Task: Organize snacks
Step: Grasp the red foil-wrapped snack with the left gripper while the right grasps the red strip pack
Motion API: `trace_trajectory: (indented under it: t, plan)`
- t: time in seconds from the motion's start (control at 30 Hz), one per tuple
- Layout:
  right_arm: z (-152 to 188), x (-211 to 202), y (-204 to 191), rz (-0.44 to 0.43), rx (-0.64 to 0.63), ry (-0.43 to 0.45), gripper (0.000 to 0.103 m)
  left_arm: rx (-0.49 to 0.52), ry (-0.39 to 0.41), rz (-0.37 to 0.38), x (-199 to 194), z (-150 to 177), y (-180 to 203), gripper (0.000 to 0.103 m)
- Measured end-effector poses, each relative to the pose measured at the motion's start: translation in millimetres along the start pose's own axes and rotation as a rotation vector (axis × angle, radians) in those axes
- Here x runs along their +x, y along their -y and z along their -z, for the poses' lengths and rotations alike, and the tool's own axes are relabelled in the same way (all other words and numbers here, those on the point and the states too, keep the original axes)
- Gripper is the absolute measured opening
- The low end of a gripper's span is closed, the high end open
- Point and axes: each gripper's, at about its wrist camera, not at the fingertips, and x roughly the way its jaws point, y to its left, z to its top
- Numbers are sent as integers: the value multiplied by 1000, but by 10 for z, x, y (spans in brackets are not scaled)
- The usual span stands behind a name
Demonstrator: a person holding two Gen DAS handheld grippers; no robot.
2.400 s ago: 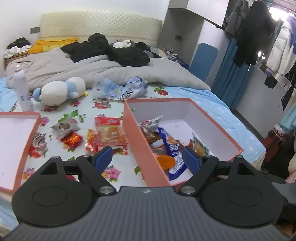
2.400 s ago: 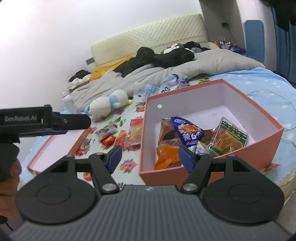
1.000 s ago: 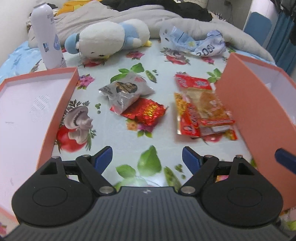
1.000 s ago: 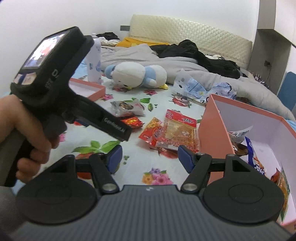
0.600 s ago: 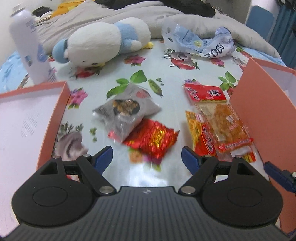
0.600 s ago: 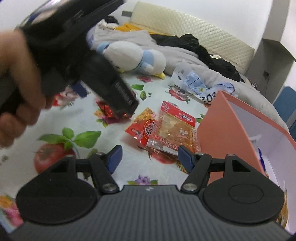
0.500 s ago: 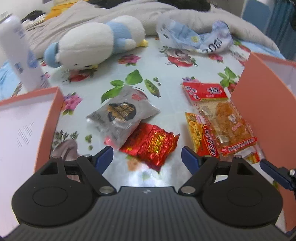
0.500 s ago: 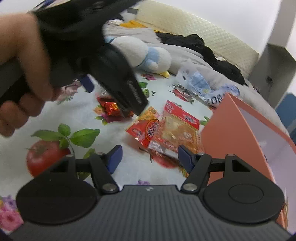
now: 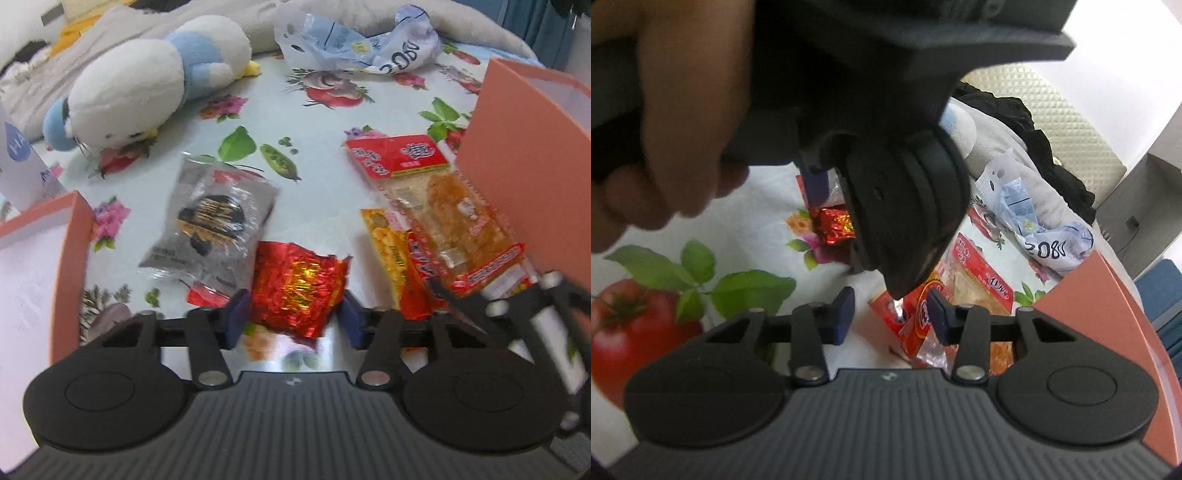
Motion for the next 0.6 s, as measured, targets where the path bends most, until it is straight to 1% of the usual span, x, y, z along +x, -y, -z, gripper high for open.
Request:
trace_trajectory:
  t: [0.07,0.13,0.17,0.27,0.33,0.43,0.53,0.6]
  plan:
    - [-6,13,27,-4,14,-22,27,12,3,-7,-6,8,25,48]
    - [-15,4,35,-8,8,-36,11,8,8,-6,-20,13,27,36]
    - [-15,-15,46,-12,13,-37,7,-3,6,-5,-26,8,19,36]
    - [-19,-113,101,-11,27,-27,3,-19,1,-1,-50,23,17,36]
    - [-27,-195,157,-12,48,-16,3,-38,-1,3,-81,52,18,36]
    - [-18,-349,262,-37,92,-6,3,-74,5,22,-180,134,14,35]
    - [3,-525,308,-43,103,12,3,-90,16,14,-306,246,21,35]
    - [25,-669,337,-56,120,24,3,-119,23,15,-417,343,6,35]
